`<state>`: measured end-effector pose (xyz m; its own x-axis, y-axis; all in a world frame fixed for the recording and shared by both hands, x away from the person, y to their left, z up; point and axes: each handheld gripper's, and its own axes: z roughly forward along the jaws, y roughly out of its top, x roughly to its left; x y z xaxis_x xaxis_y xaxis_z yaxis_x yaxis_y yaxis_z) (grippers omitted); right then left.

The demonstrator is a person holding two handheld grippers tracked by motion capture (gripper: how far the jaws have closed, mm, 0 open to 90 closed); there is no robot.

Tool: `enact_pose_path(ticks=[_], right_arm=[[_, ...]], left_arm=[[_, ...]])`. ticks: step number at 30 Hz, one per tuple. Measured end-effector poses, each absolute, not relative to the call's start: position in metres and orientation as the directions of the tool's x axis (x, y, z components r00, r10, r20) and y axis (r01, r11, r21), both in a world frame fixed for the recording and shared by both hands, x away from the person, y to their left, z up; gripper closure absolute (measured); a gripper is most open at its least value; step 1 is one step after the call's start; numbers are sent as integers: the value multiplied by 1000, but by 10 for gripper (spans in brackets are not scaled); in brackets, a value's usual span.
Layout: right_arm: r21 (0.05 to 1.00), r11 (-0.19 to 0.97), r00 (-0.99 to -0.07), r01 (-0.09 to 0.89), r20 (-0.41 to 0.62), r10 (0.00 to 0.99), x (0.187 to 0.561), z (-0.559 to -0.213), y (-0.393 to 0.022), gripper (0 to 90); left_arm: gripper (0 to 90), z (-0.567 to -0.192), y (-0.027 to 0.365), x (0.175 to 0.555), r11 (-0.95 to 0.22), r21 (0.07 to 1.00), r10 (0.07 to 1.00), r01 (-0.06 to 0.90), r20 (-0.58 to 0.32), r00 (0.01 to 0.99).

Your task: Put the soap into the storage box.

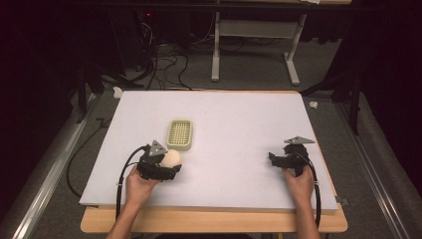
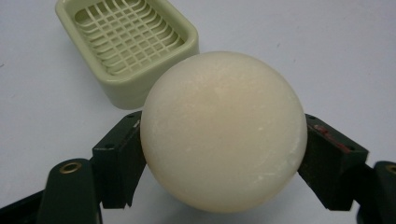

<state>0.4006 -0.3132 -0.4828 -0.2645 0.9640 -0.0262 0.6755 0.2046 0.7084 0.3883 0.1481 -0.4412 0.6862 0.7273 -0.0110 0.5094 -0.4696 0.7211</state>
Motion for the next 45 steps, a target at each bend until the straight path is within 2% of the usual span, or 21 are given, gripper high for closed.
enact_pose_path(ticks=[29,45], right_arm=[[708,204,-264,676,-26,964,401,-483,-313,169],[709,204,-264,676,-26,964,400,-483,-313,169]], left_arm=[[244,-415,148,415,-414,763,723,497,-57,689],[245,-406,139,433,-437,753,722,492,-32,691]])
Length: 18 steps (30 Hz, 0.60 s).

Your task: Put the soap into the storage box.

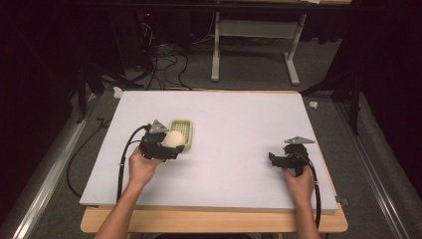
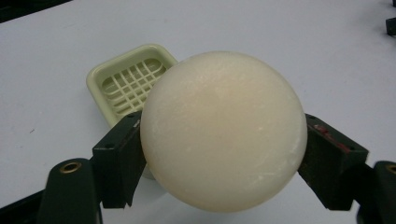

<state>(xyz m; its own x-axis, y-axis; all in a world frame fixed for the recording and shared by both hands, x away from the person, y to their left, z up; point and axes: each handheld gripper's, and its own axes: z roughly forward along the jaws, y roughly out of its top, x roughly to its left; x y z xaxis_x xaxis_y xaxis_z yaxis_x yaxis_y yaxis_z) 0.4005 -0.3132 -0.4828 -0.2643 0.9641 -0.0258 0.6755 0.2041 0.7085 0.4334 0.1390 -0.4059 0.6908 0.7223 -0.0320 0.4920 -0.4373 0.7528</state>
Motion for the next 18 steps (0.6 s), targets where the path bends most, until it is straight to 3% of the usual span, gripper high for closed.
enact_pose_path(ticks=[18], right_arm=[[708,204,-264,676,-26,964,400,-483,-313,169]], left_arm=[[245,-402,133,469,-417,740,736,527,-66,674]])
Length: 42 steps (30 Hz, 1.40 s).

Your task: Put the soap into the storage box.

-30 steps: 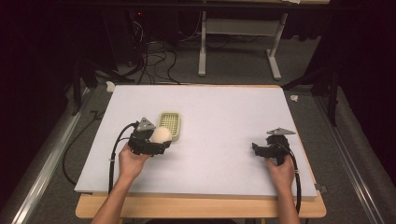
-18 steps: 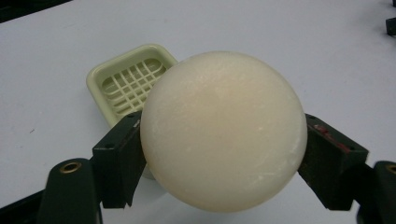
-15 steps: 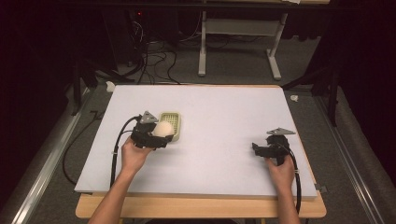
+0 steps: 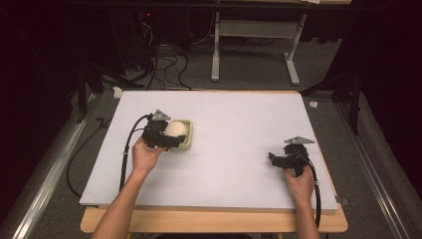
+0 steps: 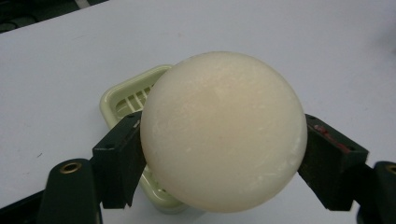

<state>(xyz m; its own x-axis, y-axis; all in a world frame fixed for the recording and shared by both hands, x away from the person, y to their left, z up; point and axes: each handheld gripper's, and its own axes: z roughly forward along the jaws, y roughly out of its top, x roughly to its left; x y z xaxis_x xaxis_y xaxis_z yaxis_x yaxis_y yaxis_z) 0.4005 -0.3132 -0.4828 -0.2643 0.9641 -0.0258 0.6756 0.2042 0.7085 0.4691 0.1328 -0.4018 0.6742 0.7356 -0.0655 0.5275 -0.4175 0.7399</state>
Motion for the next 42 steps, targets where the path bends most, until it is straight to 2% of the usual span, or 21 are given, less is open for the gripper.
enact_pose_path(ticks=[5,20,42], right_arm=[[709,204,-264,676,-26,964,400,-483,-313,168],[709,204,-265,676,-24,964,401,-483,-313,168],[709,204,-265,676,-24,964,401,-483,-313,168]], left_arm=[[244,-404,127,476,-446,727,744,522,-22,667],[244,-429,123,501,-437,689,775,578,-38,630],[243,-445,119,511,-460,655,786,600,-14,618]])
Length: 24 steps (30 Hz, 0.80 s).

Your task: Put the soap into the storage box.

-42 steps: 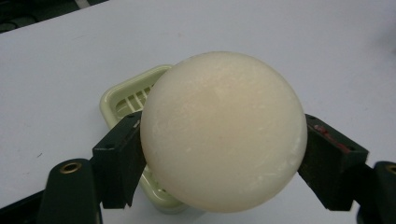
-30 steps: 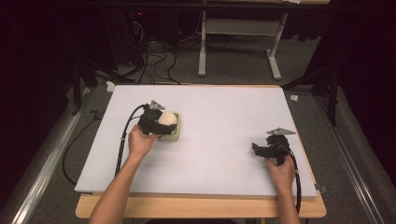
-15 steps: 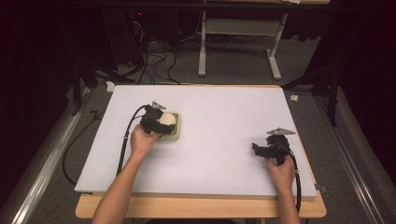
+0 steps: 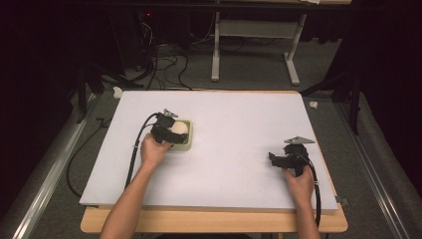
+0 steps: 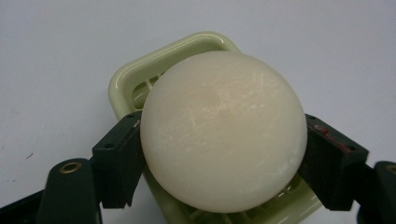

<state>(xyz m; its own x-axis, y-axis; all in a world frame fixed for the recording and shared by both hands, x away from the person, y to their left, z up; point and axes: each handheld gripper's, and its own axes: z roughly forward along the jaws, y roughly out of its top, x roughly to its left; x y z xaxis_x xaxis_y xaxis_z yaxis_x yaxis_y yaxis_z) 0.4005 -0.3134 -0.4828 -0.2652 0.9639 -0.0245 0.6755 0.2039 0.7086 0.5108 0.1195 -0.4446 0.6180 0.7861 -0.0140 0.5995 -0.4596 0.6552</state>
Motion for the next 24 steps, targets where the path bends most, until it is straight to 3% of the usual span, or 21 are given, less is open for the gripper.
enact_pose_path(ticks=[15,19,24], right_arm=[[709,205,-266,675,-25,964,401,-483,-313,169],[709,205,-266,675,-26,964,401,-483,-313,169],[709,205,-266,675,-25,964,400,-483,-313,169]], left_arm=[[237,-444,115,509,-453,675,793,582,8,609],[230,-435,119,508,-396,720,804,570,-29,595],[207,-434,123,507,-402,707,801,582,-36,598]])
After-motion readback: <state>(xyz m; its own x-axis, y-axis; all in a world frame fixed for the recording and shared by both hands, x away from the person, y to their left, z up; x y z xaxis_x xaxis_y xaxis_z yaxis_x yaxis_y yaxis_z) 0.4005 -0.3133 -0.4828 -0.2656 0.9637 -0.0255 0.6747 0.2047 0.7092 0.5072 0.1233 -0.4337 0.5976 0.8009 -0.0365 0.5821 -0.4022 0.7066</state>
